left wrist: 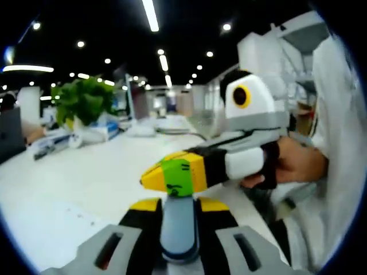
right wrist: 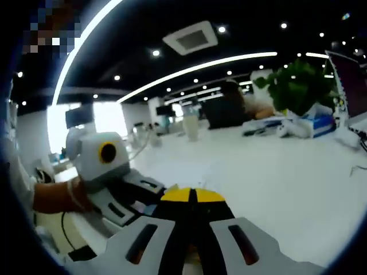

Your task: Pick up the paper insert the paper into the punch align the paper edges press the punch to punch holes

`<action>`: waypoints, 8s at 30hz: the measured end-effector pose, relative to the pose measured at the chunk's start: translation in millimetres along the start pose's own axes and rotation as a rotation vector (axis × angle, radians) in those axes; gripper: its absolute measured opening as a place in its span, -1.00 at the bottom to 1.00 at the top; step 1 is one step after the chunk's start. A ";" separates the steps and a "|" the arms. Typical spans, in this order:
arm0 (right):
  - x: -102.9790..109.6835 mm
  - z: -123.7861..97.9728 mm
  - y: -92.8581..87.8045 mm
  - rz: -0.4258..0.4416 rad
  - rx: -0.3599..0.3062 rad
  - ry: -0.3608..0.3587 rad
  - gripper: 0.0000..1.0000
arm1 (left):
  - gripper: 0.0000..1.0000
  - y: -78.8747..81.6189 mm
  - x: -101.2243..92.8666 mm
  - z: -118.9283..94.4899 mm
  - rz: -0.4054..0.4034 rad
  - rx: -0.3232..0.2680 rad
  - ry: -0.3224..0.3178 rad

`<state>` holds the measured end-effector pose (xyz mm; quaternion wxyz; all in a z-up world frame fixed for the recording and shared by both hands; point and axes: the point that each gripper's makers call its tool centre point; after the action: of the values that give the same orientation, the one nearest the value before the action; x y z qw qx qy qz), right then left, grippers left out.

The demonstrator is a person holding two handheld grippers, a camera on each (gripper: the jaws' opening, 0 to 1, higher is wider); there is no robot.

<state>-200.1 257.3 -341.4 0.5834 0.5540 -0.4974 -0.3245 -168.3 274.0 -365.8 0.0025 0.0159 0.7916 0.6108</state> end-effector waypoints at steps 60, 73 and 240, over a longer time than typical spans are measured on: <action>-29.0 -50.7 45.9 -0.108 -0.077 -0.048 -0.58 | 0.24 67.4 33.8 -60.8 -0.015 -0.171 0.128; -32.7 -48.5 35.5 -0.131 -0.046 -0.009 -0.53 | 0.23 -2.3 60.3 -150.1 -0.092 -0.086 0.321; -18.4 -80.9 34.8 -0.073 -0.104 0.369 -0.45 | -0.17 1.6 -25.7 -1.0 0.015 0.028 -0.027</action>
<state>-135.5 306.7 -302.9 0.6804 0.5909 -0.3440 -0.2638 -142.6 272.7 -364.3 0.0085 0.0300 0.7998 0.5995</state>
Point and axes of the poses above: the point that each gripper's makers call its tool centre point, and the gripper's own axes: z roughly forward along the fingers, x roughly to its left, y roughly out of its top, and after that the axes turned 1 degree about -x, right-handed
